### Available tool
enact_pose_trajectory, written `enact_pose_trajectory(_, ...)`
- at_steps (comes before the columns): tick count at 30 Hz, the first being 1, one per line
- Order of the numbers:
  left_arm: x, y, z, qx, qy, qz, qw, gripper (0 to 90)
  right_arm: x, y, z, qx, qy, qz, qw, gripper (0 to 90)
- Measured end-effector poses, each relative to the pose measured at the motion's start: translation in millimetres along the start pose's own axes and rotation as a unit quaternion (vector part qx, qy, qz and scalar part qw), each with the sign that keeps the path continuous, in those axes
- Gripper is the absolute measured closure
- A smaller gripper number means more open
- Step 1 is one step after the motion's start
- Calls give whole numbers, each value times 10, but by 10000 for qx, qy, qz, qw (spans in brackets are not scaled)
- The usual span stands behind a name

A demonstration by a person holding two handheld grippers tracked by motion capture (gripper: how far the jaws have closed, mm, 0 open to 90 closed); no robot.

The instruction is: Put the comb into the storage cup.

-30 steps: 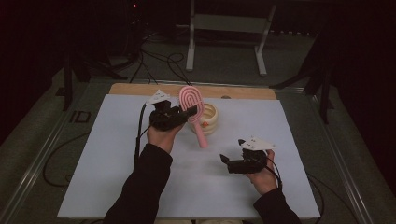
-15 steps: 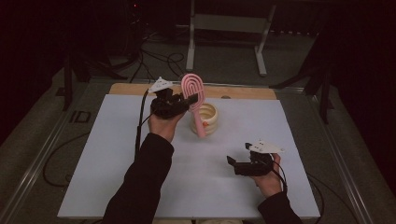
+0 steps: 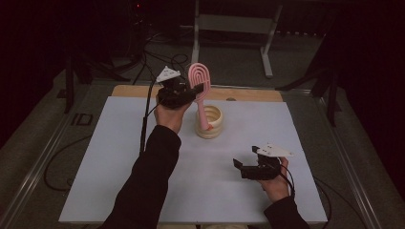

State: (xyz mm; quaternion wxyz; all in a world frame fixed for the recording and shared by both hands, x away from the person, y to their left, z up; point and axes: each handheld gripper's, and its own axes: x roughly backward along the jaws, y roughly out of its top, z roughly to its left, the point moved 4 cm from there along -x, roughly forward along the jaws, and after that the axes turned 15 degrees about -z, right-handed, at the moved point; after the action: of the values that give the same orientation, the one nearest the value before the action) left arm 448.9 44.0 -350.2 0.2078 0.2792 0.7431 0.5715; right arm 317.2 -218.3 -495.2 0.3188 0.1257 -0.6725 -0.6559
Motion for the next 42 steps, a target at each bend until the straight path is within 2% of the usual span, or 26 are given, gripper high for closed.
enact_pose_trajectory(12, -284, 0, 16, -73, 94, -44, 9999, 653, 9, 0, -13, -46, 21, -14, 10000, 89)
enact_pose_trajectory(15, -344, -27, 12, -176, 134, 2, 9998, 653, 16, 3, -13, -59, 25, -31, 10000, 89)
enact_pose_trajectory(27, -471, -106, 27, -206, 278, -50, 9994, 653, 28, 15, -12, -84, 43, -79, 9999, 89)
enact_pose_trajectory(36, -575, -241, 36, -349, 458, -8, 9983, 653, 30, 15, -14, -96, 60, -85, 9999, 89)
enact_pose_trajectory(42, -658, -384, 3, -286, 458, 31, 9985, 653, 28, 16, -5, -74, 69, -89, 9999, 90)
